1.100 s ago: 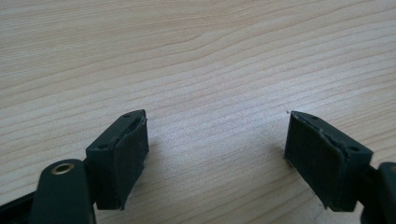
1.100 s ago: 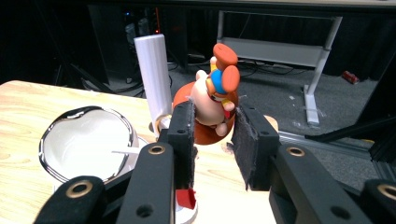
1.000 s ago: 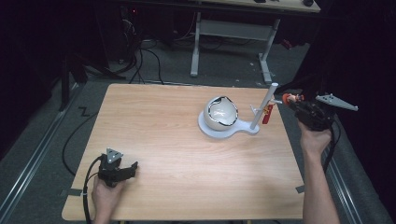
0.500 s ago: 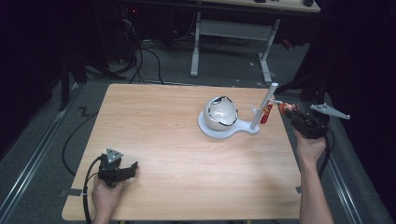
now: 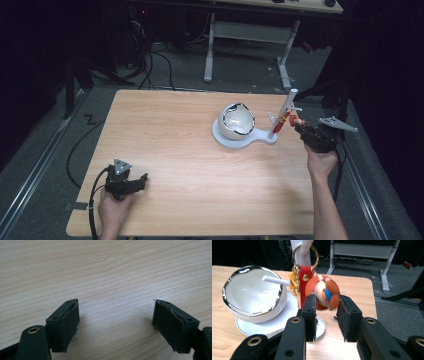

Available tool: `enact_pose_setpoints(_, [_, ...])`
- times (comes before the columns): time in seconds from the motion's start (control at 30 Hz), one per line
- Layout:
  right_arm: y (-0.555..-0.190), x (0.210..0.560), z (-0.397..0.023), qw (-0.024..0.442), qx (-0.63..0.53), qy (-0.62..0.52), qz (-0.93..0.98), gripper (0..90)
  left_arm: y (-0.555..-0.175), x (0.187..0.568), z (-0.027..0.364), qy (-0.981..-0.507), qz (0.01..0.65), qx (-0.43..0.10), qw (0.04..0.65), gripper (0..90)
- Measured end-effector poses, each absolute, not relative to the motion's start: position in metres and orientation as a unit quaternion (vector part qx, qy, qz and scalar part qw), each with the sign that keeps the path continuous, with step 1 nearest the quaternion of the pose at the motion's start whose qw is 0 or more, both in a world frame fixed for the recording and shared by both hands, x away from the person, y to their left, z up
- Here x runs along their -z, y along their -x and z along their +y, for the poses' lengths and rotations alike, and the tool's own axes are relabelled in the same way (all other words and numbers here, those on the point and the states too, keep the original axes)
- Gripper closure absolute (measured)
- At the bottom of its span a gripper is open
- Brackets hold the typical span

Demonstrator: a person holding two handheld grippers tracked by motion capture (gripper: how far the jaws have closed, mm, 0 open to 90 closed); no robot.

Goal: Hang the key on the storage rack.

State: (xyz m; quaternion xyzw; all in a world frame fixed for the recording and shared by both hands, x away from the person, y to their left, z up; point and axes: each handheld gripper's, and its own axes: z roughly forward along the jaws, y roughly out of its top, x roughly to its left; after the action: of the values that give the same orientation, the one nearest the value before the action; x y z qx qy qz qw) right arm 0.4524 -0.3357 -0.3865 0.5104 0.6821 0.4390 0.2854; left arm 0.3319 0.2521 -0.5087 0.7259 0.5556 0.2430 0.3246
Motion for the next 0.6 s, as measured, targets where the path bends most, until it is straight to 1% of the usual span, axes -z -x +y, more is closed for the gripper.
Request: enact_pose_setpoints(0.6, [-0.454, 0.415, -0.333, 0.261, -0.422, -0.522, 0.694, 69.0, -0.332, 0.509, 0.252, -0.726, 0.556, -0.243, 0.325, 22.0])
